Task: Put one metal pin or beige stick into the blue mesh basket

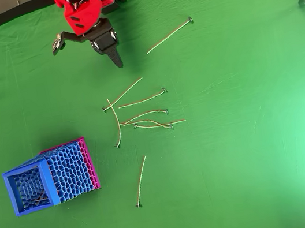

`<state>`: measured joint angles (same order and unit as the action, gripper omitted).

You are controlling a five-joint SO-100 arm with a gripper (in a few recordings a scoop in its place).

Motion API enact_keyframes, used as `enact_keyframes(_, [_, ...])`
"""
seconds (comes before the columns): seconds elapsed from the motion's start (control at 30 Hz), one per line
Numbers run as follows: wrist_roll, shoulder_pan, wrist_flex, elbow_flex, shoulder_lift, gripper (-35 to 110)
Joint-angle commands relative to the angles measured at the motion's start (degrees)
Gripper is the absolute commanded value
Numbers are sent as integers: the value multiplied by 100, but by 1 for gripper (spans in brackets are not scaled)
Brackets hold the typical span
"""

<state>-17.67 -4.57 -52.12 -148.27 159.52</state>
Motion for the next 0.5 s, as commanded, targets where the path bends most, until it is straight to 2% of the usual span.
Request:
enact_keyframes(0.0, [-264,-44,97,905,-668,1])
enact_keyframes(0.47, [-1978,-501,-158,2953,-3437,1])
